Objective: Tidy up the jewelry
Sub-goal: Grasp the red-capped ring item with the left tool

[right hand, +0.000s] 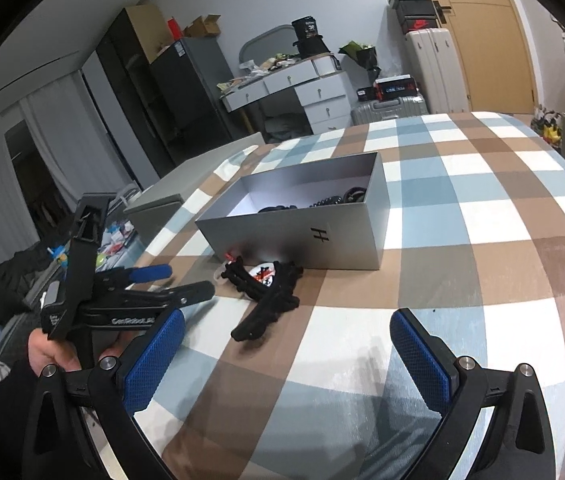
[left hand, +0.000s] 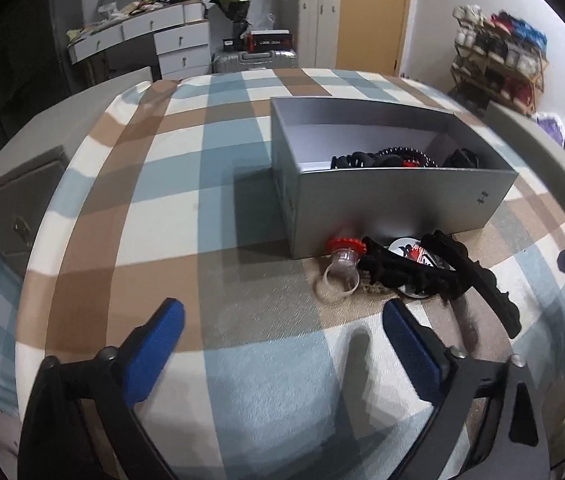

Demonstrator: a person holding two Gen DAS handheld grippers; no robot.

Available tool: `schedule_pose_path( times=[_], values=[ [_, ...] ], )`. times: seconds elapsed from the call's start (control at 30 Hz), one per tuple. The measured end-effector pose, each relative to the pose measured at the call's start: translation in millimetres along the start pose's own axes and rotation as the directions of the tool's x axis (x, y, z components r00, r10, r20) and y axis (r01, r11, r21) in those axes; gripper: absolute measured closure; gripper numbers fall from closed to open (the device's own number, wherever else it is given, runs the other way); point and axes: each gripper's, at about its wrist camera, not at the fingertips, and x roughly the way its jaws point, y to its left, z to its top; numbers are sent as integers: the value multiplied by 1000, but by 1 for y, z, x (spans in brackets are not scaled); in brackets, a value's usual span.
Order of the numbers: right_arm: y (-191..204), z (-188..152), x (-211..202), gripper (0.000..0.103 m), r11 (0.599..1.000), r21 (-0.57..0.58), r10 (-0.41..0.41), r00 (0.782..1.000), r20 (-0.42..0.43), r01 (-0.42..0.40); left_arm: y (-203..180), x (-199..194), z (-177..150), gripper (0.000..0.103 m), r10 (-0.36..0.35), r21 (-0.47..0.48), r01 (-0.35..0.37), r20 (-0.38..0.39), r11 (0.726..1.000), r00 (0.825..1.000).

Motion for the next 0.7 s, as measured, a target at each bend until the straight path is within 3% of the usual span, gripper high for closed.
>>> schedule_pose_path(
  times=[0.07, 0.17, 0.5, 0.67, 0.7],
  values=[
    [-1, -1, 0, 0, 1000, 2, 2, 1000, -1, -2, -4, 4, 3, 28, 10, 25, -10, -14, 1000, 1000],
    [0, -2, -3, 0, 1000, 3, -2, 1000, -1, 2, -7, 7, 6, 36, 26, 54, -25, -21, 998, 999],
    [0, -6, -10, 0, 1000, 2, -5, 1000, 10, 4, -18, 10, 14, 67, -39, 113, 43, -33, 993, 999],
    [-1, -6, -13, 0, 1000, 8, -4, 1000, 14, 4, -22, 12, 17, 88, -77, 120, 83, -49, 989, 996],
    [-1, -6, -12, 0, 1000, 8, -5, 1000, 13, 5, -23, 12, 17, 88, -78, 120, 83, -50, 989, 996]
  ],
)
